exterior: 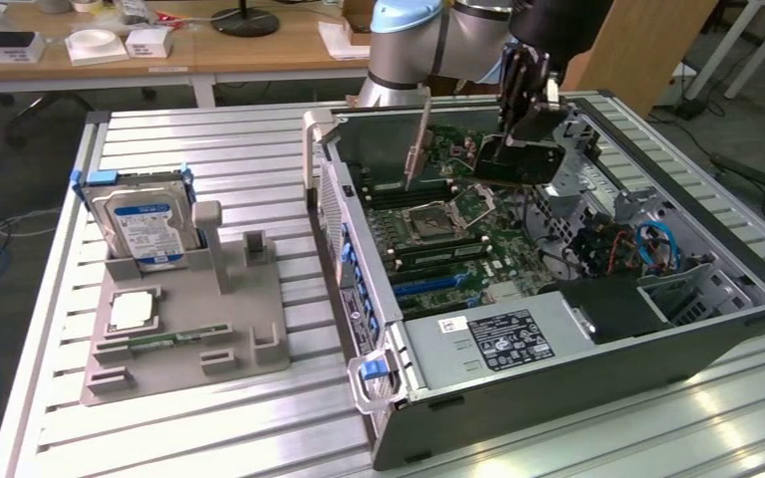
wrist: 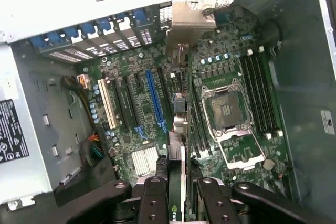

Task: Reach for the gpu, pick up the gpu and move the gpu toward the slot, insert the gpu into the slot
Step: 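Insert the gpu into the slot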

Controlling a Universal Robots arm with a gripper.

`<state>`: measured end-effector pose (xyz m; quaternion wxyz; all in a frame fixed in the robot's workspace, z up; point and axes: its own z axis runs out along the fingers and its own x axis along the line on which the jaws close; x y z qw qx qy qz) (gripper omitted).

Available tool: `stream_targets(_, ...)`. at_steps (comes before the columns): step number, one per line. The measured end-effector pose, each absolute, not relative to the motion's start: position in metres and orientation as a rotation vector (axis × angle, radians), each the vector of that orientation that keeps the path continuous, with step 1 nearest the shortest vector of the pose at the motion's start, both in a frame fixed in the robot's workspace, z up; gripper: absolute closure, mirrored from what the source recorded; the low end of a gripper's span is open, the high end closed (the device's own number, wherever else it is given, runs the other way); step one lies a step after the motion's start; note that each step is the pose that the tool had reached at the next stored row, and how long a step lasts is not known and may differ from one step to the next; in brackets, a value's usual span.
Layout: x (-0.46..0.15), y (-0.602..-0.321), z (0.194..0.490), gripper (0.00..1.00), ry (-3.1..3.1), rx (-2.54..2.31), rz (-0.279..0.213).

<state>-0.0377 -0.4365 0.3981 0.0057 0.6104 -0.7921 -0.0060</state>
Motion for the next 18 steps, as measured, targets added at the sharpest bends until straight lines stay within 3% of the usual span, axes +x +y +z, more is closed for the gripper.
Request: stream_targets(18,-0.0389,-0.4366,0.3976,0.74,-2.261,2.163,-0.017)
